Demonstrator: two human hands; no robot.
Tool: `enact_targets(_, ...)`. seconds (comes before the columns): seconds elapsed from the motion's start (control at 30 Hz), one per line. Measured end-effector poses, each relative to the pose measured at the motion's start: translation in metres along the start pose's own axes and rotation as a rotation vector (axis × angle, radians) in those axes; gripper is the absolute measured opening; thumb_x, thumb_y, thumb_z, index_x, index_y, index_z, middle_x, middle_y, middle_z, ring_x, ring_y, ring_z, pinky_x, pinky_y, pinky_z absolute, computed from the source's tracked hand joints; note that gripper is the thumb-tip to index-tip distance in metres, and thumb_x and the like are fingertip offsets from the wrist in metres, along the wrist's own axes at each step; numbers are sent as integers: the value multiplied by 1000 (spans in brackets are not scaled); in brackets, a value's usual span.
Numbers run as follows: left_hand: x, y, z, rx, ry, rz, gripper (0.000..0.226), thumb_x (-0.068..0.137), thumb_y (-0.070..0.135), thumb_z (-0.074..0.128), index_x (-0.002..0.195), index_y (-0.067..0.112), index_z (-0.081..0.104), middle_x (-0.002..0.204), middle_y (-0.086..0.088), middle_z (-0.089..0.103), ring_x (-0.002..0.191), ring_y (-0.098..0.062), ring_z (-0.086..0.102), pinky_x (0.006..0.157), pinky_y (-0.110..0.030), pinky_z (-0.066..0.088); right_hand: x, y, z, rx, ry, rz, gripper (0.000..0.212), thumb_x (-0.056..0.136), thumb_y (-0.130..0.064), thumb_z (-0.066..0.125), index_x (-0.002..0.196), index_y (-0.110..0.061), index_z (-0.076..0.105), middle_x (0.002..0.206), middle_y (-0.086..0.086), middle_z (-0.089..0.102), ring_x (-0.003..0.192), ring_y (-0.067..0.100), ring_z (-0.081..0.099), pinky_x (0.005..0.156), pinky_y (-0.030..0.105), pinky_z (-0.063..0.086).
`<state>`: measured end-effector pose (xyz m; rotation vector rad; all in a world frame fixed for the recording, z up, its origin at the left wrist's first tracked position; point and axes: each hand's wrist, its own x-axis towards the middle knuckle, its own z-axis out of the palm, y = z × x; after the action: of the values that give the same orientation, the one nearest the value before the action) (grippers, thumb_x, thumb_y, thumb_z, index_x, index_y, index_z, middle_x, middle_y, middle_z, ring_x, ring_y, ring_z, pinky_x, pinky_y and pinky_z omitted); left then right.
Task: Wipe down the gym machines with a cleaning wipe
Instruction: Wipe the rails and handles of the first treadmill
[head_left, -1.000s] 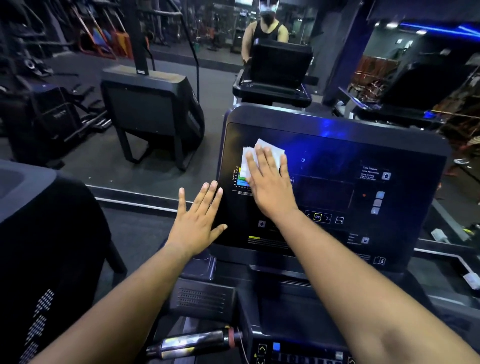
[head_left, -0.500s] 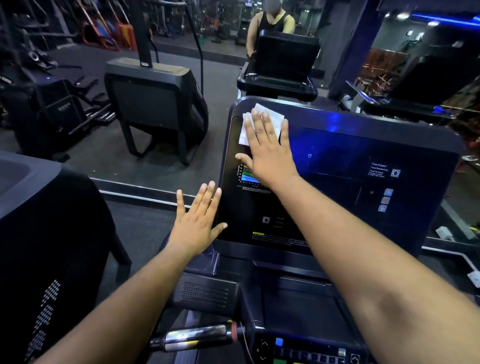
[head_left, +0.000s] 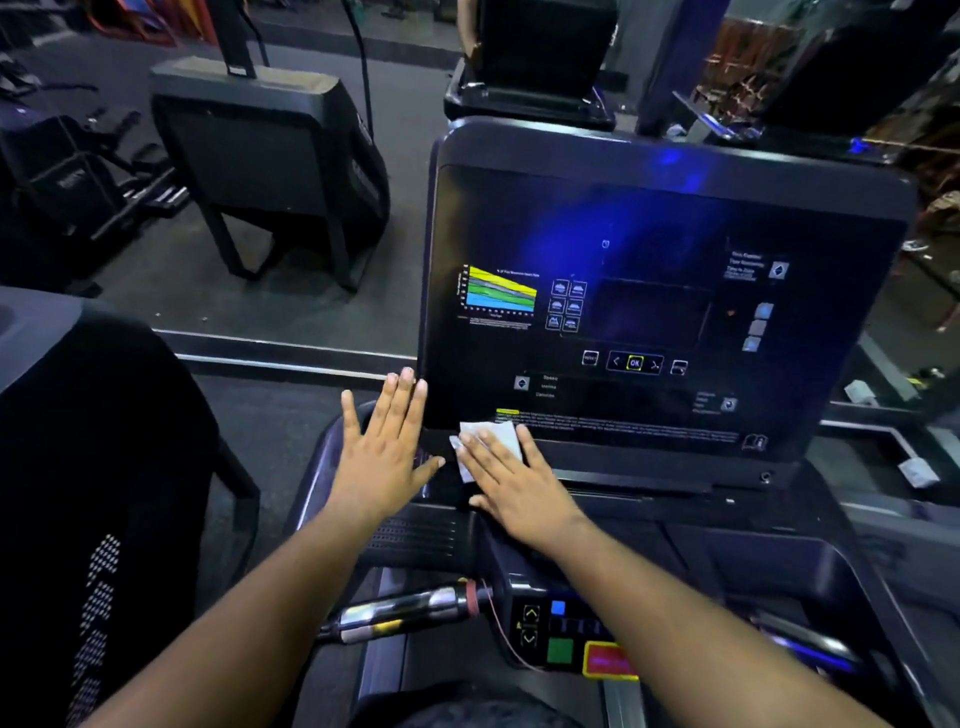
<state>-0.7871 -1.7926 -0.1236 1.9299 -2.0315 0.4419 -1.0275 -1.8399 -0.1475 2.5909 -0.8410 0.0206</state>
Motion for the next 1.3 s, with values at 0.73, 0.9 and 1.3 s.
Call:
enact_targets(0.73, -11, 123, 13, 41, -175, 186, 97, 90, 64, 60, 162, 15, 19, 171, -8, 4, 158, -23, 5, 120, -69, 1, -100, 39, -11, 209, -53, 311, 59, 97, -34, 57, 151, -14, 45, 157, 3, 44, 146, 17, 40, 119, 58, 29)
enact_targets(0.9, -10, 155, 16, 30, -198, 185, 96, 90, 65, 57, 162, 15, 17, 171, -8, 6, 158, -23, 5, 120, -69, -2, -176, 97, 8, 121, -95, 426, 64, 88, -30, 69, 146, -11, 51, 146, 5, 55, 137, 19, 49, 117, 55, 30)
enact_targets(1.3, 24, 221, 25, 45, -223, 294, 96, 94, 69, 47, 162, 16, 6, 171, -7, -3, 158, -22, -4, 120, -68, -4, -221, 158, 31, 298, -214, 706, 94, 96, -69, 27, 159, -9, -8, 166, 8, -15, 154, 22, -12, 121, 61, -10)
